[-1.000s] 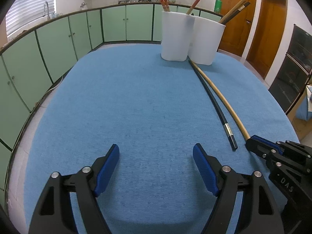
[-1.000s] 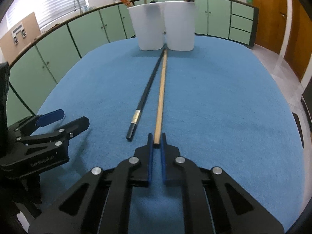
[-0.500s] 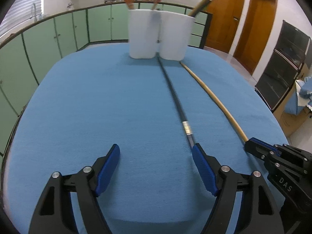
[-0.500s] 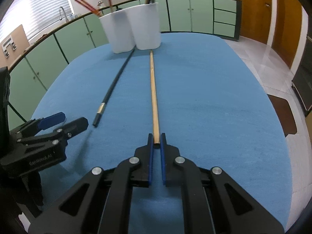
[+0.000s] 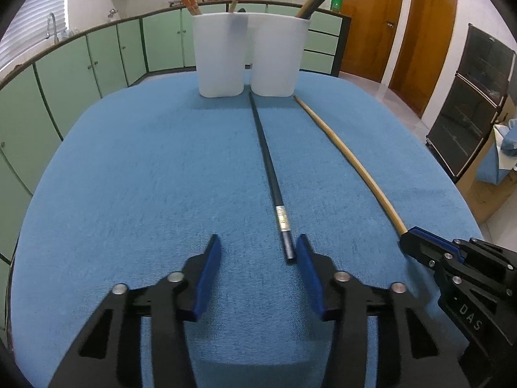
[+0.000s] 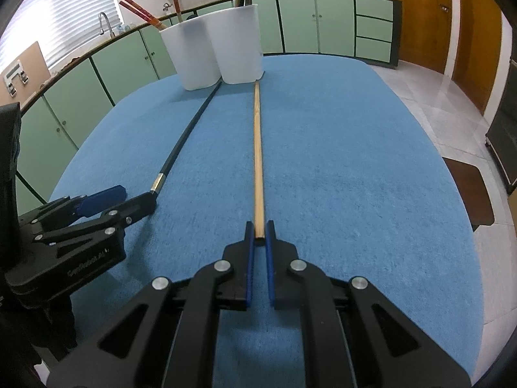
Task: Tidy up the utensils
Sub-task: 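Grasp the black chopstick with the left tool while the right tool grasps the wooden one, then lift both chopsticks and carry them over the white caddy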
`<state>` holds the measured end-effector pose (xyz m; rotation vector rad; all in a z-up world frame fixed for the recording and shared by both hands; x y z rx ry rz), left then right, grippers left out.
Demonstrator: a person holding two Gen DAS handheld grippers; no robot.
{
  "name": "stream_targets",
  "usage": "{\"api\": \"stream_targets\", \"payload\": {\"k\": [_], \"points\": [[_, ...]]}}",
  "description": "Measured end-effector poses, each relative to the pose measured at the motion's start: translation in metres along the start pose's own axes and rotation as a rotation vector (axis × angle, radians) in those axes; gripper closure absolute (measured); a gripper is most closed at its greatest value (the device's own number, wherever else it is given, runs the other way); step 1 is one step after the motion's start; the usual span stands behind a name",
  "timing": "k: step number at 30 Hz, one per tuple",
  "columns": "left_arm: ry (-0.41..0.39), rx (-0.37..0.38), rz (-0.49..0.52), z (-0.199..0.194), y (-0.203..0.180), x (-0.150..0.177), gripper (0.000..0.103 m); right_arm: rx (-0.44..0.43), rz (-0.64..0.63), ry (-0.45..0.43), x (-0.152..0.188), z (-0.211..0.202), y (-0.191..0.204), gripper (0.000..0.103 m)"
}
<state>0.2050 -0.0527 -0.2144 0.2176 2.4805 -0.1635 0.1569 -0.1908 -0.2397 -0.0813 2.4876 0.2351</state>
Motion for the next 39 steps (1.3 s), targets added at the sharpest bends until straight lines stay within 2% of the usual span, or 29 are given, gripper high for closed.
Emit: {"api": "stream_targets", "payload": {"k": [4,7,18,22,27,33,39], "points": [[-0.005,-0.002,-0.025,-0.001,0.005,0.000,0.085,-0.019,0.003,0.000,0.001,-0.002,-0.002,0.096],[-0.005,0.007,-0.054,-0.001,0.010,-0.001,0.094,-0.017,-0.008,0.000,0.002,-0.004,-0.002,0.095],[-0.001,-0.013,-0.041,-0.001,0.008,0.000,0.093,-0.025,-0.018,0.002,0.001,-0.001,0.000,0.091],[-0.006,-0.015,-0.049,-0.002,0.008,0.001,0.096,-0.031,0.003,0.000,0.001,-0.001,-0.004,0.097],[-0.011,0.002,-0.066,-0.004,0.010,0.001,0.097,-0.032,0.005,-0.005,0.001,-0.002,-0.002,0.097],[-0.035,0.005,-0.057,-0.024,0.015,-0.002,0.097,-0.022,-0.031,-0.065,-0.007,-0.022,0.005,0.097],[-0.093,0.014,-0.026,-0.062,0.017,-0.015,0.097,-0.036,-0.046,-0.140,-0.028,-0.054,0.011,0.097]]}}
Point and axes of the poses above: each gripper's, at about its wrist camera, not at the fingertips, and z roughly the way its jaws point, y to its left, x to its underside, the point moved 7 cm from there along z, roughly the way its jaws point, and after that the axes turned 1 degree about y, right-handed, at the moved point
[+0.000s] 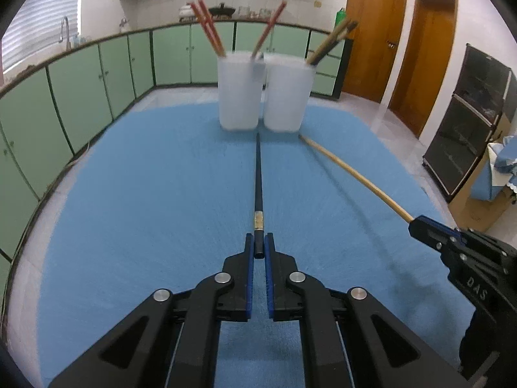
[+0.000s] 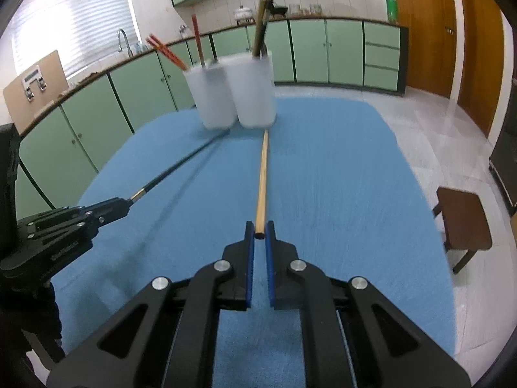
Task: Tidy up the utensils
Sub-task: 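Lift both chopsticks and carry them over the white caddy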
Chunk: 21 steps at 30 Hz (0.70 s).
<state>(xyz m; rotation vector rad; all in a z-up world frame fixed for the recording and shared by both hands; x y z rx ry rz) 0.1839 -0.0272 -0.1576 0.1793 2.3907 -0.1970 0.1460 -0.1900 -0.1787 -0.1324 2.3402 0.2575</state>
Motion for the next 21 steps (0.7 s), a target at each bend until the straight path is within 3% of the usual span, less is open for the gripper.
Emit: {"api": "stream_targets", "payload": {"k": [13,21], "points": [[-0.224,0.004,0.029,-0.075,0.008,-0.076,0.097,-0.039,-0.035,-0.132,-0.076,-0.051,0.002,0.097],[-0.287,0.025,0.065,-0.087,0.005,-0.120,0.097,-0.083,-0.066,-0.171,-0.132,-0.066,0.006,0.097]]}}
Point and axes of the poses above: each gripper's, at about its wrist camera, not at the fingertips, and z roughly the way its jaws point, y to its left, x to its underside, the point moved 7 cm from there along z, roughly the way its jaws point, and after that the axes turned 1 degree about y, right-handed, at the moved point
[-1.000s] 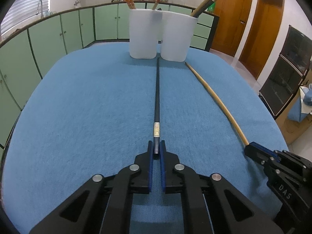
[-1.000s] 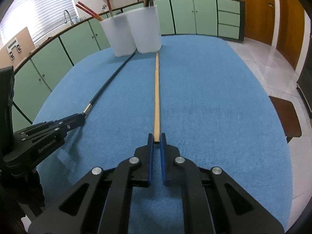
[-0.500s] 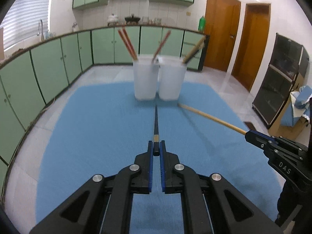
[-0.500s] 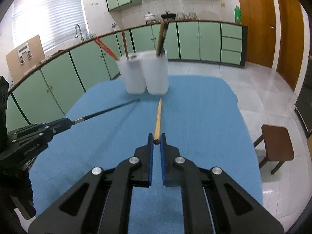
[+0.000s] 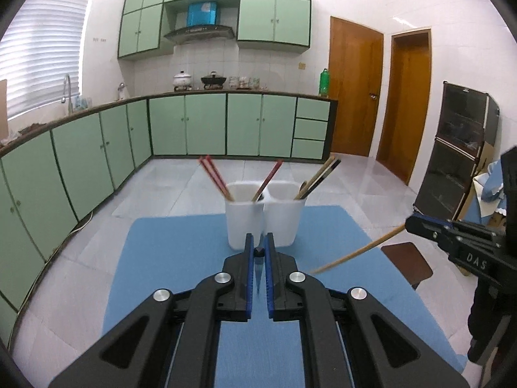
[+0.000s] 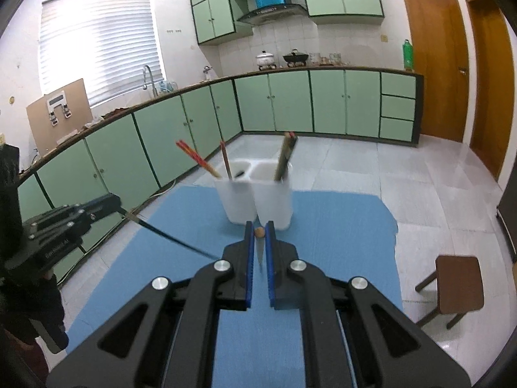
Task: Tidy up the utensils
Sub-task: 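Lift both chopsticks and carry them over the white caddy, then lower both chopsticks into the caddy and open both tools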
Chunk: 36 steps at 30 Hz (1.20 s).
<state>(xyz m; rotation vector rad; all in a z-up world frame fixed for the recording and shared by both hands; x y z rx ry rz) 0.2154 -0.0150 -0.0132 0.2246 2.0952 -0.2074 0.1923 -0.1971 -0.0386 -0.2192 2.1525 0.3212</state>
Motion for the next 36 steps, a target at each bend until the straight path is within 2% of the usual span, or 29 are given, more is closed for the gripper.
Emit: {"api": "stream_targets", "payload": {"k": [7,12,17,25,31,36], "points": [[-0.002,0.037,0.015,0.009,-0.003,-0.020,0.097,-0.051,-0.028,0.026,-0.035,0.004,0.005,0.097],[-0.028,0.037,0.037,0.005,-0.006,-0.036,0.097,-0.069,-0.055,0.001,-0.063,-0.001,0.011,0.097],[-0.091,0.031,0.057,-0.002,-0.005,-0.069,0.097,-0.065,-0.090,-0.060,-0.099,-0.008,0.018,0.097],[-0.244,-0.008,0.062,-0.011,0.004,-0.150,0.097,-0.031,-0.083,-0.169,-0.176,-0.007,0.004,0.097],[-0.310,-0.012,0.051,0.013,0.010,-0.196,0.097,0.012,-0.081,-0.200,-0.214,0.018,-0.011,0.097],[-0.329,-0.008,0.057,0.049,0.010,-0.208,0.097,0.049,-0.091,-0.182,-0.216,0.058,-0.022,0.097]]}}
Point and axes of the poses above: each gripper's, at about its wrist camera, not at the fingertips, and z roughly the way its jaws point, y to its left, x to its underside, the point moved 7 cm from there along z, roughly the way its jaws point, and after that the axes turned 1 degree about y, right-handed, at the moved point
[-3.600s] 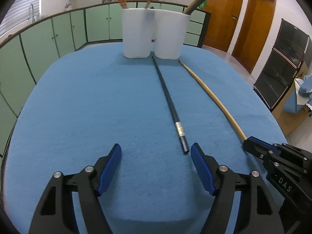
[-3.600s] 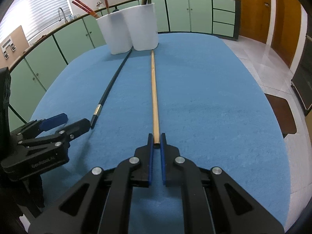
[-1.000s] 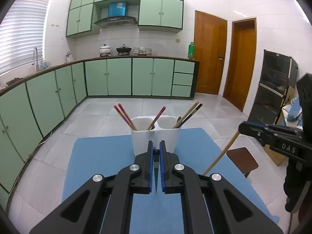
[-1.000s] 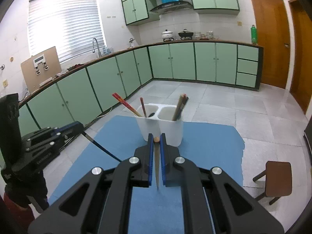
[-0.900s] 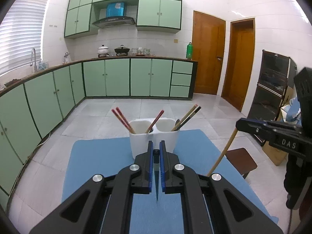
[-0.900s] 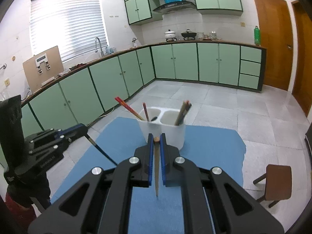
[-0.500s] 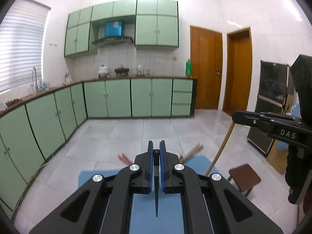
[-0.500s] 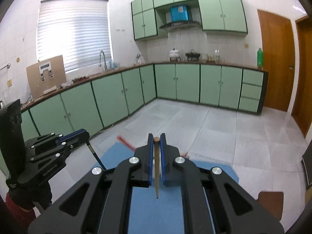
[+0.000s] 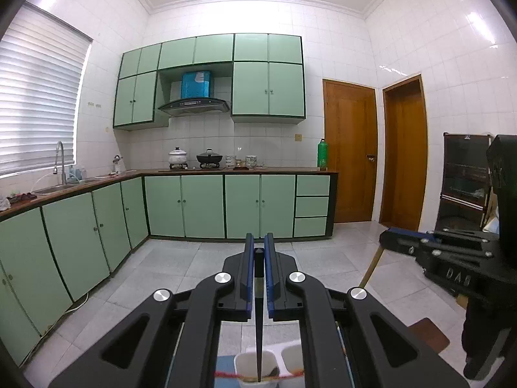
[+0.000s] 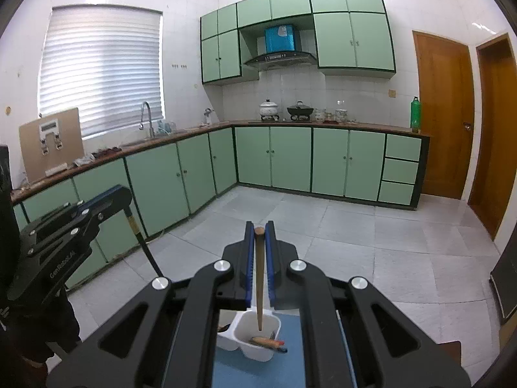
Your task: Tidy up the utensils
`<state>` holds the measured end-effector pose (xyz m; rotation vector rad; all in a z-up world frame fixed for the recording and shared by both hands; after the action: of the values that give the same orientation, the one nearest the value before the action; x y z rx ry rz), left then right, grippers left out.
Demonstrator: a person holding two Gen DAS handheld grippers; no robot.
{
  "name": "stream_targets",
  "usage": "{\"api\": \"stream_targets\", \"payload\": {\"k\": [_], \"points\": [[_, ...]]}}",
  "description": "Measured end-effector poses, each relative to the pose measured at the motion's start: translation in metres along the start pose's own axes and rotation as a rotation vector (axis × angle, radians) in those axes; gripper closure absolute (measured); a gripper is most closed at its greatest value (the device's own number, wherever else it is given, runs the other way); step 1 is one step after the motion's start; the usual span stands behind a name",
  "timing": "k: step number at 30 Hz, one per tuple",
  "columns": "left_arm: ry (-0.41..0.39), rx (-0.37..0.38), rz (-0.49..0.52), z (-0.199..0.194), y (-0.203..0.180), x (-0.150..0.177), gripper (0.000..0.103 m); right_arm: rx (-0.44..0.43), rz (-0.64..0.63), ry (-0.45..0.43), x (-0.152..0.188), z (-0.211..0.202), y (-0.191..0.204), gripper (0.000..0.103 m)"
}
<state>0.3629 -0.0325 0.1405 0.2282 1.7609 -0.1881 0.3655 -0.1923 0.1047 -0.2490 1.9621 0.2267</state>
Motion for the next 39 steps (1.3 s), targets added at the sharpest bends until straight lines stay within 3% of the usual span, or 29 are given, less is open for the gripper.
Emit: {"api": "stream_targets", "payload": {"k": [4,9,11,17,20,24,33,39], "points": [[0.008,0.004,0.000,0.027,-0.001,0.015,0.097,-0.003,0.010,0.028,0.016,0.025,-0.001,0.097],[0.100,0.034,-0.031,0.053,0.002,0.048,0.096,-0.016,0.022,0.090,0.038,0.050,0.001,0.096],[0.122,0.033,-0.040,0.058,0.005,0.056,0.091,-0.018,0.027,0.113,0.047,0.056,0.002,0.094],[0.148,0.029,-0.040,0.057,0.014,0.068,0.077,0.008,0.041,0.116,0.056,0.053,-0.001,0.074],[0.150,0.022,-0.049,0.049,0.015,0.068,0.068,0.024,0.053,0.106,0.058,0.043,-0.007,0.066],[0.146,0.004,-0.055,0.027,0.015,0.073,0.052,0.052,0.067,0.086,0.065,0.025,-0.017,0.047],[0.190,-0.017,-0.089,-0.033,0.015,0.109,0.033,0.109,0.054,0.049,0.113,-0.042,-0.020,0.013],[0.251,-0.008,-0.115,-0.071,0.005,0.149,0.019,0.062,0.100,0.076,0.161,-0.079,-0.006,0.007]]}}
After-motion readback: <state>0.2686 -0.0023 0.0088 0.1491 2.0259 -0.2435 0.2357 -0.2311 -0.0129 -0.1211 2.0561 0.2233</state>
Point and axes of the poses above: each gripper's, at about its wrist camera, not at the fingertips, and z roughly the way its jaws point, y to its left, x to its underside, the point moved 7 cm from there along z, roughly the way its jaws point, and after that the axes turned 1 degree about y, right-handed, at the moved point
